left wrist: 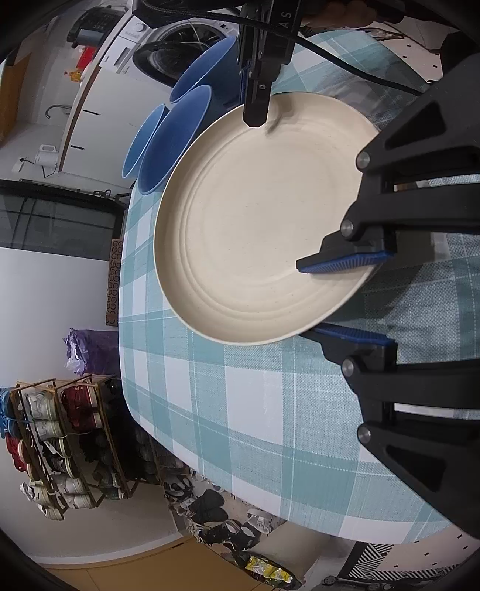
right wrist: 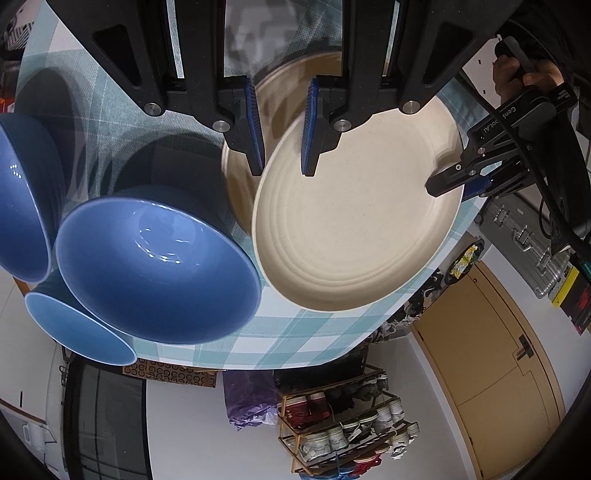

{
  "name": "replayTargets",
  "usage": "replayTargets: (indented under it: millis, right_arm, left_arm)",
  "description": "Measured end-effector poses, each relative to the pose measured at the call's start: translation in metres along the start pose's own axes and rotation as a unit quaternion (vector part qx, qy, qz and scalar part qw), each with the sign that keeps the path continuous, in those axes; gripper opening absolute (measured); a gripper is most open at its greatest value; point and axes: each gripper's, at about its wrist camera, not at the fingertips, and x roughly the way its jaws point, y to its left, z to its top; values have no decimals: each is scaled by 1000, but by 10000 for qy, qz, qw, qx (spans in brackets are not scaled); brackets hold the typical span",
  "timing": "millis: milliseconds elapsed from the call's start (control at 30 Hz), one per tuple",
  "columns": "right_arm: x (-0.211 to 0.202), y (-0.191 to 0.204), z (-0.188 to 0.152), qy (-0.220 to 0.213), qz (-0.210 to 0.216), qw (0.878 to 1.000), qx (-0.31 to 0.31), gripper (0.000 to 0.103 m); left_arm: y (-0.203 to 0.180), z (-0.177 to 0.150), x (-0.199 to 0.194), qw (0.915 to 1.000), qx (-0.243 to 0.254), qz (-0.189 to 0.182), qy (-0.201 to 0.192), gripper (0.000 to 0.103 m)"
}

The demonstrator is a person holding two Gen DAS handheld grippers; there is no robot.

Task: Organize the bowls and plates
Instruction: 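Lower the held cream plate onto the plate stack with both grippers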

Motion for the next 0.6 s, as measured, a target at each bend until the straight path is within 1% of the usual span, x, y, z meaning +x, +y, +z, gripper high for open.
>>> replayTargets:
  millis: [300,600]
  right_arm:
    - [2,-7,-8,65,-38,9999,76,21]
    - [3,-5,-10,125,-70,9999,73,21]
  left_arm:
    - [-7,-5,6,9999,84,-4,94,26]
    - [-9,-7,8,9998,123,14,141,25]
